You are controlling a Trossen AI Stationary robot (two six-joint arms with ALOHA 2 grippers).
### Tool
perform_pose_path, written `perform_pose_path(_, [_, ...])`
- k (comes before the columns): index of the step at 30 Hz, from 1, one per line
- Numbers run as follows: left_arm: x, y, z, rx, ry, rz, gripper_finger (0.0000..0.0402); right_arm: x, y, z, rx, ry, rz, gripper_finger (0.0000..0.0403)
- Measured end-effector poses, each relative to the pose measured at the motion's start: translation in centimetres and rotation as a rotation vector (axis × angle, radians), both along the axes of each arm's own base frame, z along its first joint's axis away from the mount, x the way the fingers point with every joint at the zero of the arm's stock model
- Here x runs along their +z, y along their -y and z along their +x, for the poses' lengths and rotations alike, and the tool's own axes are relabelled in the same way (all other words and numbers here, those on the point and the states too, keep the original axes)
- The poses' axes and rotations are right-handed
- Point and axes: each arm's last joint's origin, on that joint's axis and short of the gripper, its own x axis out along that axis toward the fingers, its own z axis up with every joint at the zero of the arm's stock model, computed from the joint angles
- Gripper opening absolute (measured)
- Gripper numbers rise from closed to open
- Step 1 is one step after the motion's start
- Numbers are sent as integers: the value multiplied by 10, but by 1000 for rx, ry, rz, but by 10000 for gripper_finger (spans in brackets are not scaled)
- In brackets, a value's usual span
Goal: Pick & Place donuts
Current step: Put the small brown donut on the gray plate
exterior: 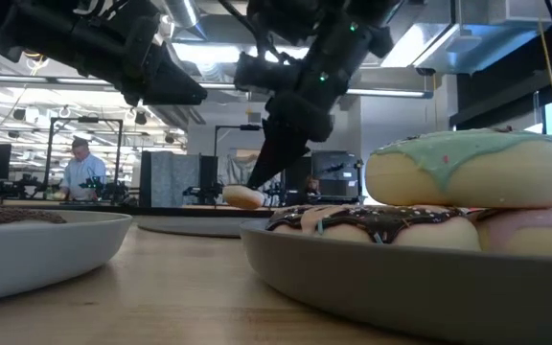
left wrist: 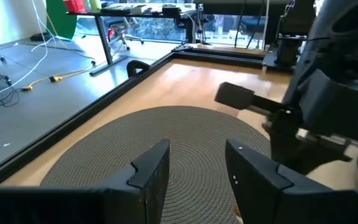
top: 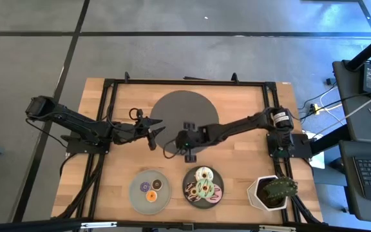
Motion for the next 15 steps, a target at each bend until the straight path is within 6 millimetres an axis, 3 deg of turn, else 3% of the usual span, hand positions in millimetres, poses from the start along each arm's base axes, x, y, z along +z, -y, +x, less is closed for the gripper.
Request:
perform_pose_path(5, [0, 0, 0, 0, 1, -2, 148, -2, -17, -3, -17, 5, 29, 0])
perform_pose_path(15, [0, 2, 1, -68, -2, -22, 152, -13, -16, -10, -68, -29, 53, 4])
